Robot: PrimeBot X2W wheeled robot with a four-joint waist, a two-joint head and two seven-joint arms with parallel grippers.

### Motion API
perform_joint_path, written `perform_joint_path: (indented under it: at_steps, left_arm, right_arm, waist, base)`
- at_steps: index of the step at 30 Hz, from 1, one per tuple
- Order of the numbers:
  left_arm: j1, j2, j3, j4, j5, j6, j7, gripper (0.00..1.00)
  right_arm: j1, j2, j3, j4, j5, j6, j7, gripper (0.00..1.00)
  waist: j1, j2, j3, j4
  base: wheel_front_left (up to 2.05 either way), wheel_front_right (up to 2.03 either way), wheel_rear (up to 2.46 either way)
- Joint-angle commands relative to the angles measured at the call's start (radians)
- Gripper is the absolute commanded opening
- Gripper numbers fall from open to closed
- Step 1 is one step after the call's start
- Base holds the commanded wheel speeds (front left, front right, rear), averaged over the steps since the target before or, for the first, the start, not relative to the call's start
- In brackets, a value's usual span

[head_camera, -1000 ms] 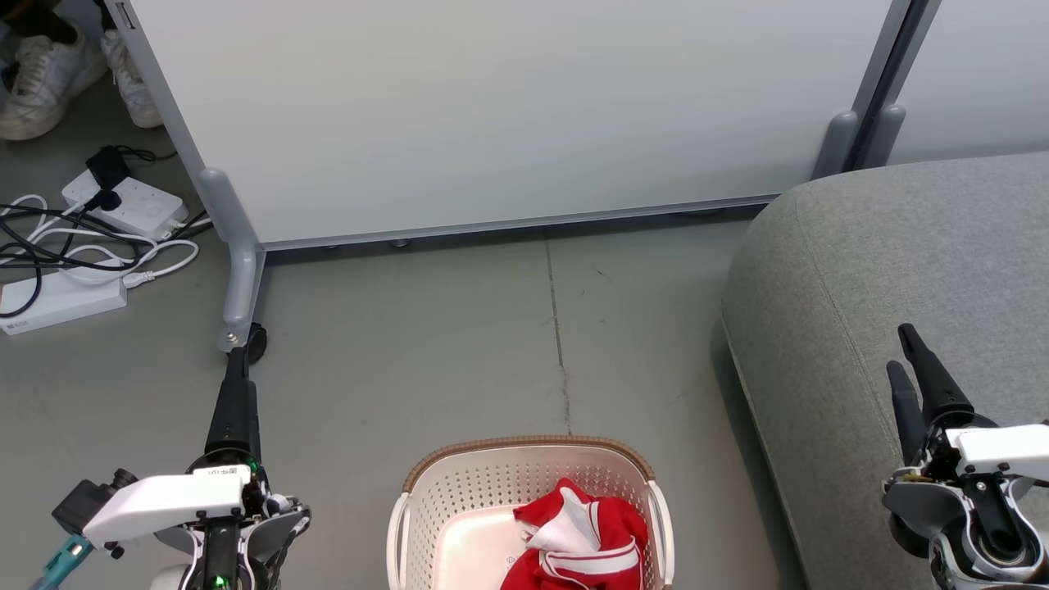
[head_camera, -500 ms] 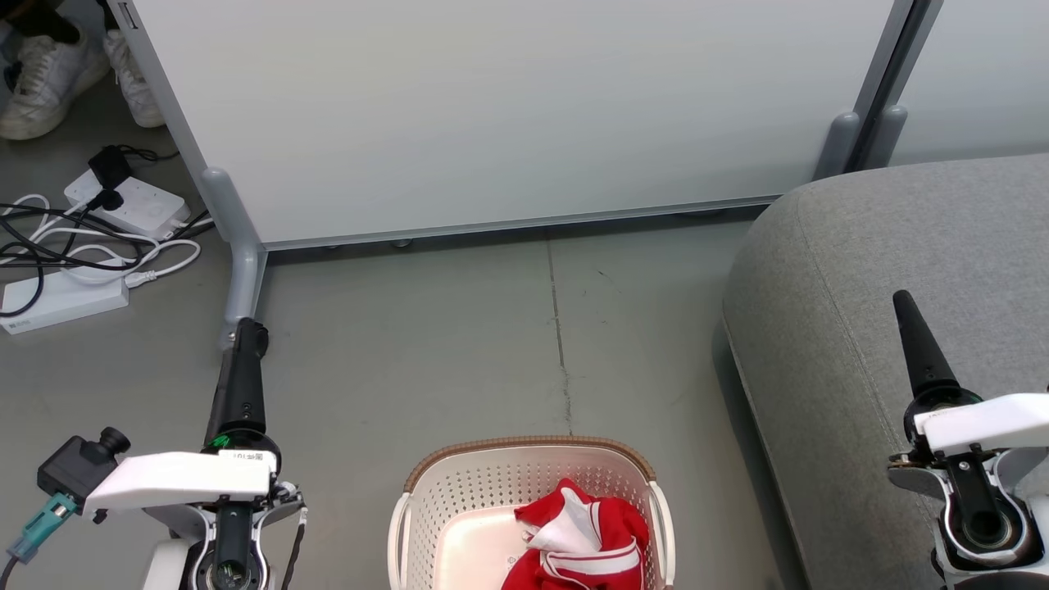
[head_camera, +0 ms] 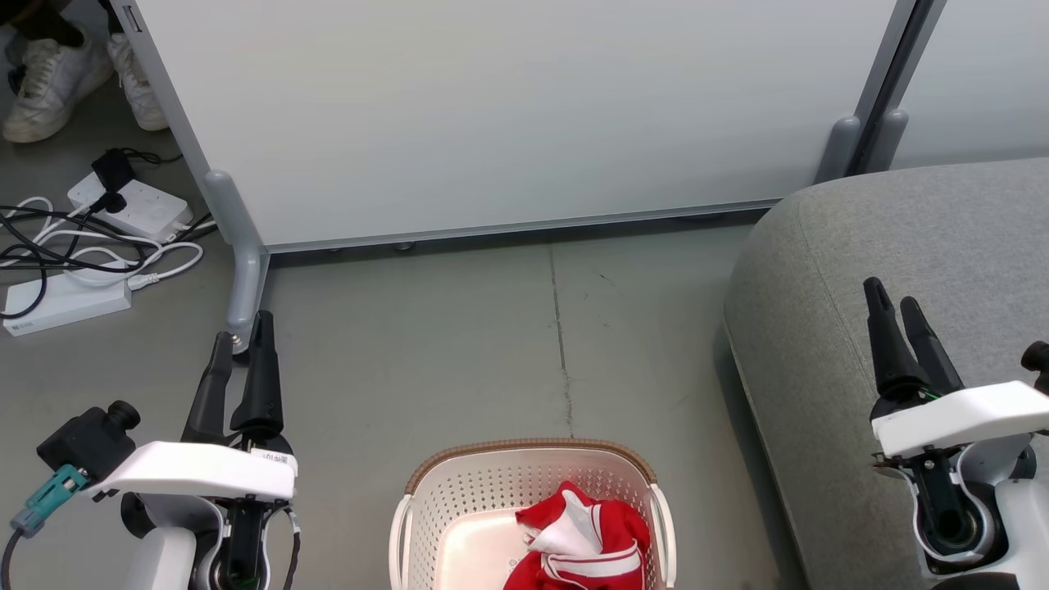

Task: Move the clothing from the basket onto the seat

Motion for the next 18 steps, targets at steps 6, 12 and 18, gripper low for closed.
perform_joint_path:
  at_steps: [6,12,18]
  left_arm:
    - [-0.016,0.023,-0.012,0.008,0.107,0.016,-0.017,1.0]
    - [-0.012,0.035,-0.022,0.029,0.185,0.03,-0.027,1.0]
    - [-0.01,0.04,-0.031,0.044,0.243,0.039,-0.036,1.0]
  right_arm:
    - [0.006,-0.012,0.037,-0.015,-0.12,0.005,-0.035,1.0]
    - [0.021,-0.009,0.058,-0.014,-0.205,0.005,-0.056,1.0]
    - [0.03,-0.007,0.071,-0.011,-0.268,0.005,-0.067,1.0]
  waist:
    - [0.0,0.0,-0.004,0.0]
    - [0.0,0.0,-0.007,-0.001]
    - [0.0,0.0,-0.009,-0.001]
  base:
    - [0.0,0.0,0.0]
    - [0.0,0.0,0.0]
    - [0.0,0.0,0.0]
